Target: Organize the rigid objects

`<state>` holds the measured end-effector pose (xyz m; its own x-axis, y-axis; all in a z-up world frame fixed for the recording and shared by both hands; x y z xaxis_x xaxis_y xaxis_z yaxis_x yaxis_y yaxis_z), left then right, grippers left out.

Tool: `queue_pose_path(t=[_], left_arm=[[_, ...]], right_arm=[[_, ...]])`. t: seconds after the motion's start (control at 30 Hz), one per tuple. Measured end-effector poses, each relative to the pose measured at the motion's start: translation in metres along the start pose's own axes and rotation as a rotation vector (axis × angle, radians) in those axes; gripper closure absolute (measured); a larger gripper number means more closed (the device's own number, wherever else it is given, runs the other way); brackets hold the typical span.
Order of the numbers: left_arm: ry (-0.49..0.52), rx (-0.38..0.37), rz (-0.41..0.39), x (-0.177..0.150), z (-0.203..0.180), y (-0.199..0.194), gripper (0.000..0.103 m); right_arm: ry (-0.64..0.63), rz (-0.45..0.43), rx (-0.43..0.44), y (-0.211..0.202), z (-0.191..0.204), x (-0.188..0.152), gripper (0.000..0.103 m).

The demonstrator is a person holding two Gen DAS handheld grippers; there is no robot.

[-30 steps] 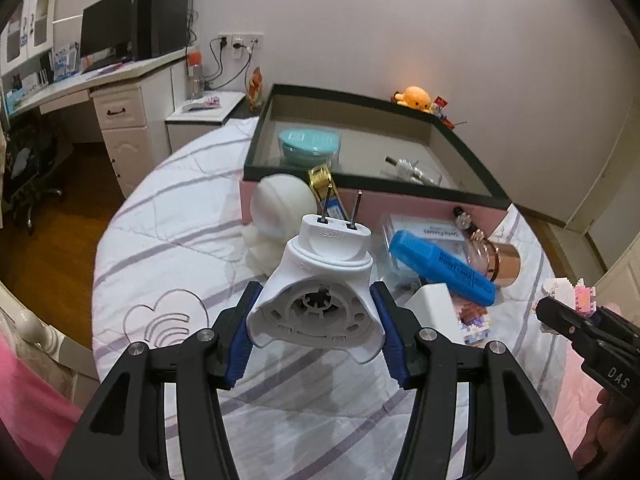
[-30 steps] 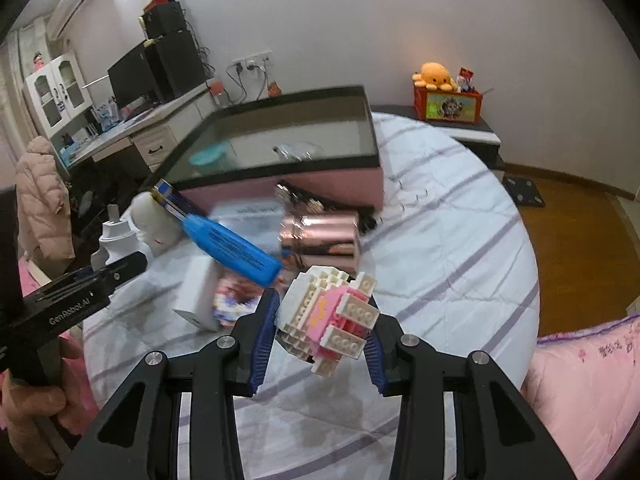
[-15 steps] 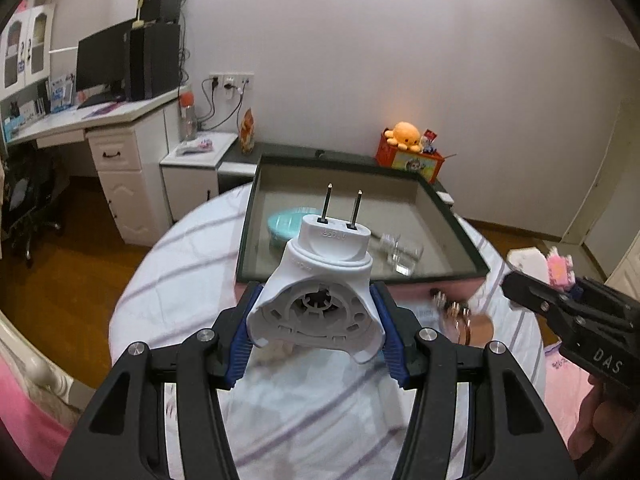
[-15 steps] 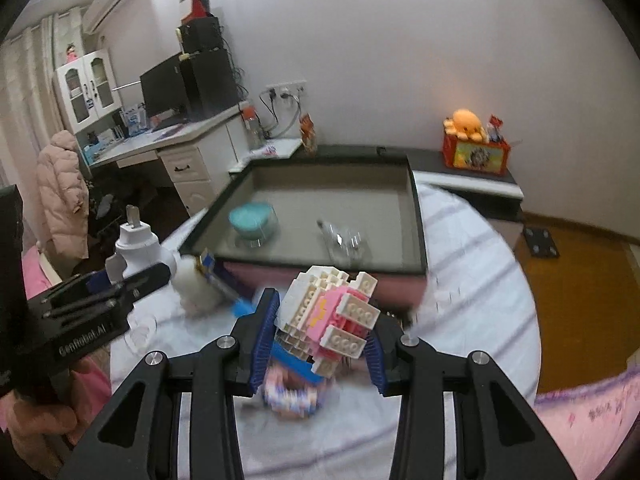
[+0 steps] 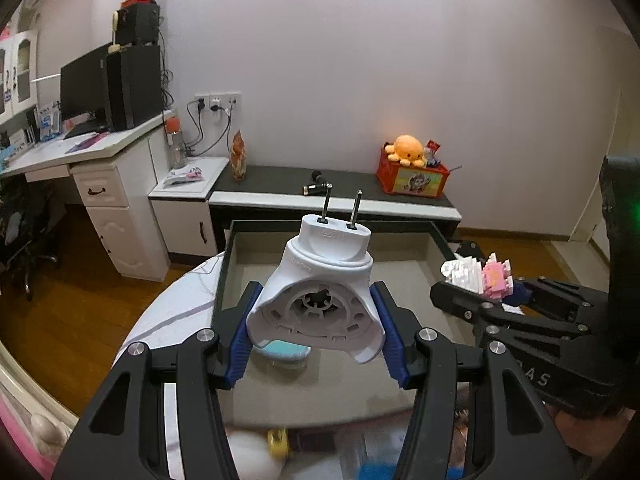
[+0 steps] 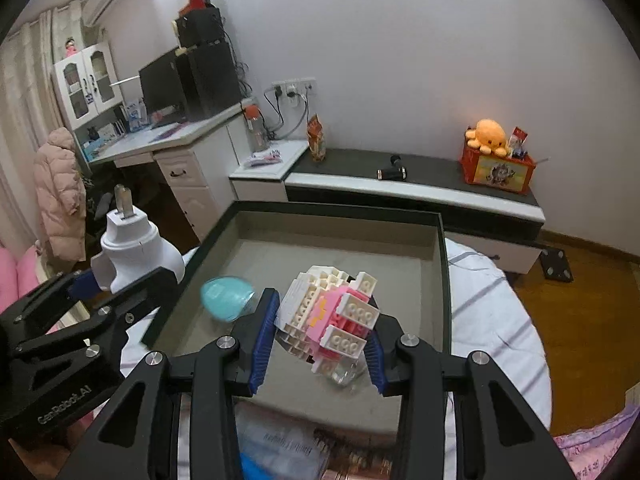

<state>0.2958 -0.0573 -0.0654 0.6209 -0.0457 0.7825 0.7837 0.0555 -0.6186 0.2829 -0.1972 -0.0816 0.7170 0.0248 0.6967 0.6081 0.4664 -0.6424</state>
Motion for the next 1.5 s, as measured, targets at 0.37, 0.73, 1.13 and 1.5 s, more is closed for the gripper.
queue_pose_path(t=[0.37, 0.73, 1.13, 1.5], left_arm=[[0.066, 0.005, 0.192, -0.016, -0.024, 0.079, 0.048], [0.05, 0.09, 0.106, -0.013, 0.003, 0.051, 0.002], [-0.019, 0.169, -0.035, -0.023, 0.049, -0.042, 0.0], [-0.047, 0.19, -0.084, -0.053, 0.067, -0.116, 0.0]], right_arm=[[0.06, 0.147, -0.025, 0.061, -0.043, -0.01, 0.062], [0.072, 0.159, -0.074, 0.057, -0.048, -0.02, 0.017], [0.091, -0.022, -0.081, -0.013, -0.007, -0.022, 0.0], [0.058, -0.189, -0.118, -0.104, 0.056, -0.047, 0.0]])
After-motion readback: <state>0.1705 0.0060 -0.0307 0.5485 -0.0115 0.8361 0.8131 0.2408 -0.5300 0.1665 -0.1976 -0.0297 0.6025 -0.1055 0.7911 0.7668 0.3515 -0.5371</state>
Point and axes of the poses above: each gripper's, at about its wrist camera, not at the fingertips, and y roughly the way its jaws point, z to its left, x to its top, the point moved 5 cm from there along y, roughly the way its jaws point, and after that the axes turned 15 degrees about x, right-handed, at the moved point
